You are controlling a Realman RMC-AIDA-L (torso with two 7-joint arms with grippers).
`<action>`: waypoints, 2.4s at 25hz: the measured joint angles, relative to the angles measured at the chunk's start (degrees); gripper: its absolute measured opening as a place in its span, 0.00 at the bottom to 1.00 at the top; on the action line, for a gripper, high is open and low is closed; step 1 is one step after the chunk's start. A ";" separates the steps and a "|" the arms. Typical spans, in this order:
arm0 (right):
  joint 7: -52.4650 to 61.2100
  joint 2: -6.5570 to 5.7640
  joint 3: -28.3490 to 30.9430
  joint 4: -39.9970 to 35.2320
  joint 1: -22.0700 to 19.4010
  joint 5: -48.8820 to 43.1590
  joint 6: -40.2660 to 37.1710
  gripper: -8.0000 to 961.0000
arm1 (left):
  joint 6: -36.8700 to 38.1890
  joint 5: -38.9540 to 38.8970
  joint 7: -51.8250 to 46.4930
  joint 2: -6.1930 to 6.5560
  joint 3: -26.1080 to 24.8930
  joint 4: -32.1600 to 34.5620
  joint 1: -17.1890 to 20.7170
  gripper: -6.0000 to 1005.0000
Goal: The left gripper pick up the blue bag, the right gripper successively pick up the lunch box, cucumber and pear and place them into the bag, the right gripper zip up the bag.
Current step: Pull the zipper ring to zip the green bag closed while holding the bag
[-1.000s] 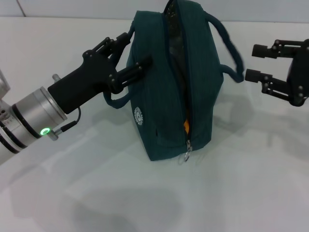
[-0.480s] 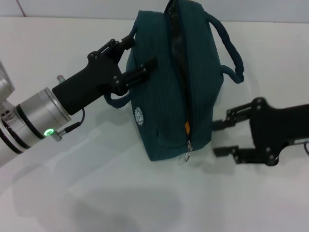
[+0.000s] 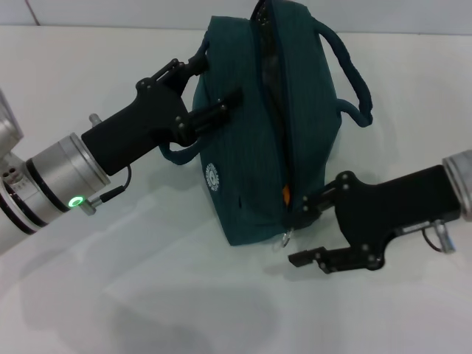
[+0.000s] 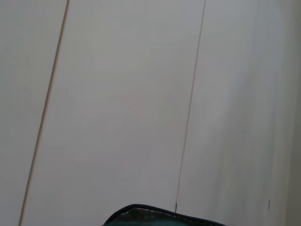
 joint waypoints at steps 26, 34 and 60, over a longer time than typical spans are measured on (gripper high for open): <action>-9.56 -0.59 -2.04 -4.42 -8.69 18.07 9.58 0.44 | 0.06 -0.05 0.18 0.04 0.69 0.21 0.12 0.83; -2.17 -2.26 -1.91 -8.78 -9.76 11.56 4.23 0.43 | 0.06 -0.05 0.18 0.04 0.92 0.00 0.14 0.83; -3.85 -0.01 -12.04 -5.10 -7.06 17.25 19.90 0.42 | 5.33 -0.35 2.77 -0.01 6.50 0.00 0.60 0.83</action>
